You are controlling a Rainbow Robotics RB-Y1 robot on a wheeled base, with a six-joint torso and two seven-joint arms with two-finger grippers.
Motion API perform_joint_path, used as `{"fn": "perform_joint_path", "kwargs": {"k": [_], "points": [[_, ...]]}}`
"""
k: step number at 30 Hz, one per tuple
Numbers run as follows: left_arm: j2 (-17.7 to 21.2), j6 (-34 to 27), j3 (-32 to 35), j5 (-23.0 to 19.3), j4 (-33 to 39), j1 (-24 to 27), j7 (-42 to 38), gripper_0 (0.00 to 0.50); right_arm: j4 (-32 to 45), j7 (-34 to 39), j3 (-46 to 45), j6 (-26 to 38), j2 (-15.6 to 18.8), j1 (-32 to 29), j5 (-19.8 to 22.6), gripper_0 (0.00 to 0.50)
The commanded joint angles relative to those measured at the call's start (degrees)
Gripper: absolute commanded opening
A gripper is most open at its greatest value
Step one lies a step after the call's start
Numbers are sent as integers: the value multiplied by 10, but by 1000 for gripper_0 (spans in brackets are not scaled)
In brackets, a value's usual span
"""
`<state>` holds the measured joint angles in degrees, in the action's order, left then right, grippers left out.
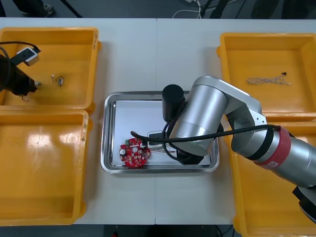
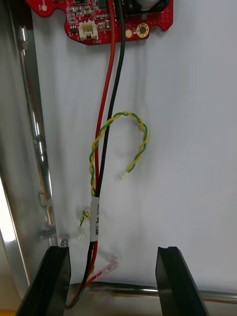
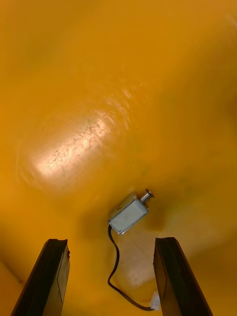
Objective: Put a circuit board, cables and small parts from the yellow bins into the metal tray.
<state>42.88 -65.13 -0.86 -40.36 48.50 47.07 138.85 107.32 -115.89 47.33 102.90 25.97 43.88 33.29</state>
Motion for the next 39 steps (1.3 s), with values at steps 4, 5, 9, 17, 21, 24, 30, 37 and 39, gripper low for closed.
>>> {"fn": "perform_joint_path", "kwargs": {"k": [4, 5, 9, 17, 21, 24, 30, 37, 39], "points": [[-21, 21, -4, 5, -6, 30, -2, 500, 46, -10, -87, 56, 7, -3, 32, 500], [-22, 26, -4, 5, -9, 30, -2, 500, 51, -9, -96, 64, 10, -3, 41, 500], [-28, 35, -5, 5, -12, 30, -2, 500, 66, -4, -131, 71, 29, -3, 83, 500], [-32, 49, -14, 7, -14, 30, -3, 500, 83, 8, -223, 71, 60, -3, 161, 500], [-31, 52, -20, 6, -14, 30, -4, 500, 83, 15, -261, 71, 88, -3, 197, 500], [-31, 52, -21, -2, -19, 30, -4, 500, 83, 22, -278, 71, 107, -3, 203, 500], [-31, 57, -21, -24, -35, 30, -1, 500, 81, 62, -324, 71, 147, 0, 207, 500], [-32, 65, -20, -34, -49, 30, 5, 421, 77, 131, -362, 71, 200, 23, 230, 500], [-32, 71, -21, -36, -59, 29, 8, 141, 62, 155, -382, 71, 213, 23, 243, 500]]}}
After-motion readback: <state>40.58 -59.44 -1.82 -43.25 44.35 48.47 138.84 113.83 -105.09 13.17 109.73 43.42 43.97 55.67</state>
